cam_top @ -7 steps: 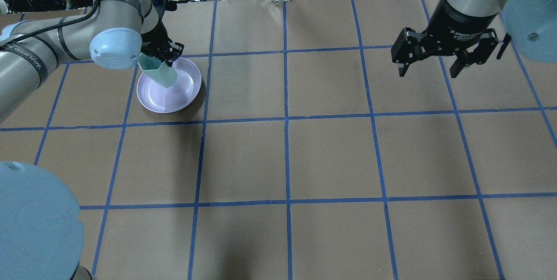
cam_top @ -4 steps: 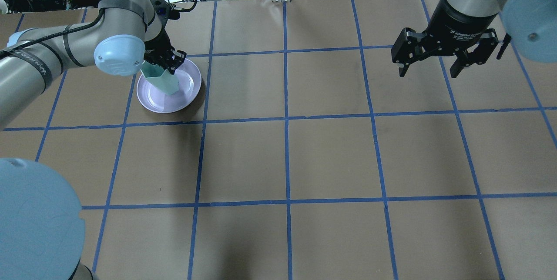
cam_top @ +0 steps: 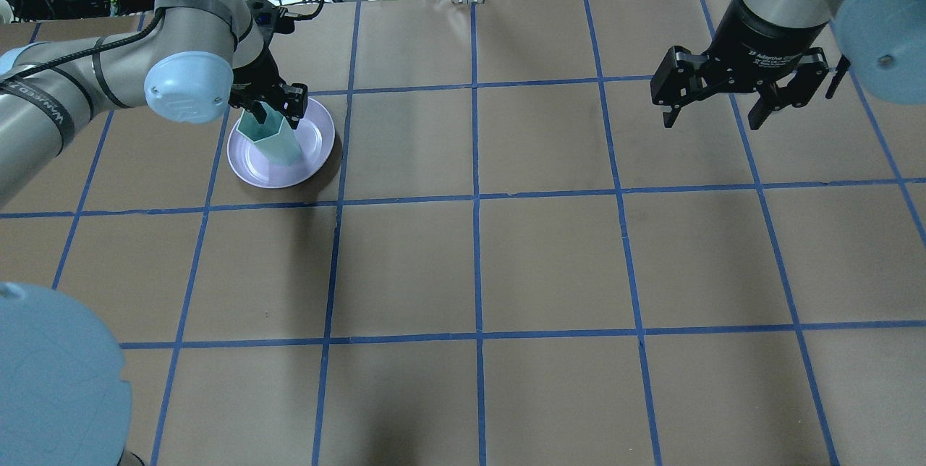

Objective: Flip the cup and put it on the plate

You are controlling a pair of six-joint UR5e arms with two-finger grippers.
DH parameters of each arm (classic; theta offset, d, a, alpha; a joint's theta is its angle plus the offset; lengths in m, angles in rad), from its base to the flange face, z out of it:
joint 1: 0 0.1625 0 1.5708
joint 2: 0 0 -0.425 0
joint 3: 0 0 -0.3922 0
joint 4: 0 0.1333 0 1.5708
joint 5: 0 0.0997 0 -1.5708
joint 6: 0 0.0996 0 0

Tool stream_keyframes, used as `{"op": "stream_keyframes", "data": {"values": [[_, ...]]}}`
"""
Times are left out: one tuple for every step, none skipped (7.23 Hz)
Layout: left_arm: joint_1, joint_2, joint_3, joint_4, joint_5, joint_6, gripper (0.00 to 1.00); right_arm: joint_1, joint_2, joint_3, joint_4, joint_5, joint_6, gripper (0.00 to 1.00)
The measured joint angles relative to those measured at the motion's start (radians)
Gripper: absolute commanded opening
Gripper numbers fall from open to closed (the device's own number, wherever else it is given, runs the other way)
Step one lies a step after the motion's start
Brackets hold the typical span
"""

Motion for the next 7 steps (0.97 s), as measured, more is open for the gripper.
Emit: {"op": "stream_keyframes", "data": {"values": [[0.001, 0.020, 0.017, -0.041, -0.024, -0.072, 1.00, 0.000, 0.000, 0.000, 0.000, 0.000, 0.000, 1.00], [-0.001, 0.046, 0.039, -0.078, -0.037, -0.142, 1.00, 0.000, 0.000, 0.000, 0.000, 0.000, 0.000, 1.00], [-0.002, 0.074, 0.058, -0.114, -0.040, -0.183, 1.00, 0.000, 0.000, 0.000, 0.000, 0.000, 0.000, 1.00], [-0.001, 0.103, 0.068, -0.158, -0.042, -0.203, 1.00, 0.000, 0.000, 0.000, 0.000, 0.000, 0.000, 1.00], [0.001, 0.135, 0.075, -0.211, -0.041, -0.211, 1.00, 0.000, 0.000, 0.000, 0.000, 0.000, 0.000, 1.00], [0.005, 0.166, 0.080, -0.259, -0.041, -0.220, 1.00, 0.000, 0.000, 0.000, 0.000, 0.000, 0.000, 1.00], [0.005, 0.192, 0.082, -0.298, -0.042, -0.237, 1.00, 0.000, 0.000, 0.000, 0.000, 0.000, 0.000, 1.00]]}}
